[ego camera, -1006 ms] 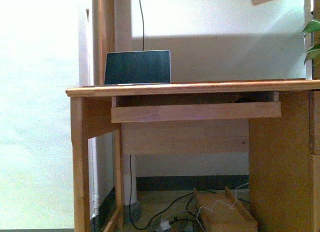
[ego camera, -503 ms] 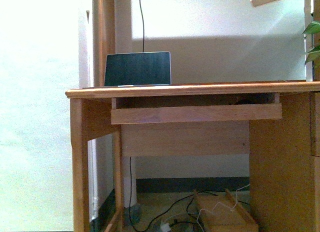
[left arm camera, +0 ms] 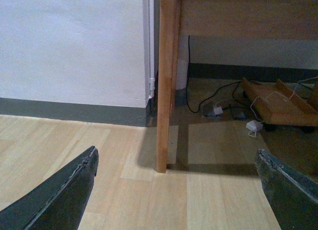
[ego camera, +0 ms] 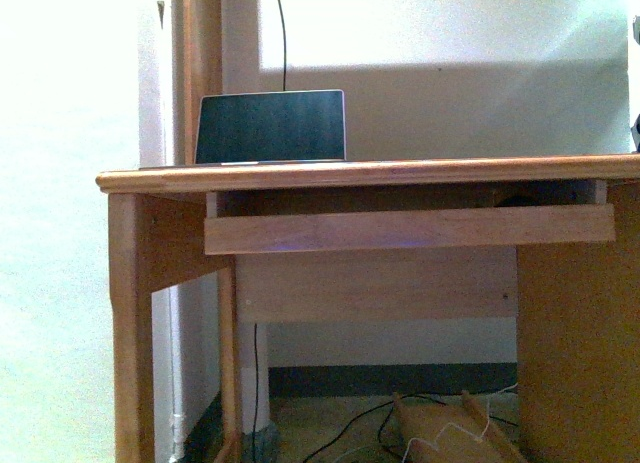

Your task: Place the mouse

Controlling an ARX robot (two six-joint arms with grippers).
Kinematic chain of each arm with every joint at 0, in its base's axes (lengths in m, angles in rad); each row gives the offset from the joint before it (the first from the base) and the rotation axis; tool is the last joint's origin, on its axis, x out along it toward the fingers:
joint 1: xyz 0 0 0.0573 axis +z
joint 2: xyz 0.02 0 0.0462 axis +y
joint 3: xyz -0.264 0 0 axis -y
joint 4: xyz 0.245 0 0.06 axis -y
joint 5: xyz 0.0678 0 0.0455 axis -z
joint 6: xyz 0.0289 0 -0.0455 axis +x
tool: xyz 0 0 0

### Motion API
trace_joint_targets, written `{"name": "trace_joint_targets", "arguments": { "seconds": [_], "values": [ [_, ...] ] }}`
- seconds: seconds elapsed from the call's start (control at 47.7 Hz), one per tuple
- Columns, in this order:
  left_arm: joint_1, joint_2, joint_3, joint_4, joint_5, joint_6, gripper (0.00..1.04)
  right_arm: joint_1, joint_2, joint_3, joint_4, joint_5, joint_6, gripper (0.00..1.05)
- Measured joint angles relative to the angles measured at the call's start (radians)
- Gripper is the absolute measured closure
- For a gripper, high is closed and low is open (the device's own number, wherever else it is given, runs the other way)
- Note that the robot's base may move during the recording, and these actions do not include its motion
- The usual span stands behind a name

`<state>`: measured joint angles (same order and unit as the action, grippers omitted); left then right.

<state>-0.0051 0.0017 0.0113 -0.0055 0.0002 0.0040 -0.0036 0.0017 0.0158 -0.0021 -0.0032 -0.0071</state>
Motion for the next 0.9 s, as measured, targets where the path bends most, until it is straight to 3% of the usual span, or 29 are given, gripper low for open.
{"name": "trace_joint_targets", "arguments": {
  "seconds": [0.901],
  "values": [
    [0.0,0.0,0.0,0.0,0.0,0.0,0.08,0.0,0.0,0.0,0.0,0.0,0.0,0.07]
  ]
}}
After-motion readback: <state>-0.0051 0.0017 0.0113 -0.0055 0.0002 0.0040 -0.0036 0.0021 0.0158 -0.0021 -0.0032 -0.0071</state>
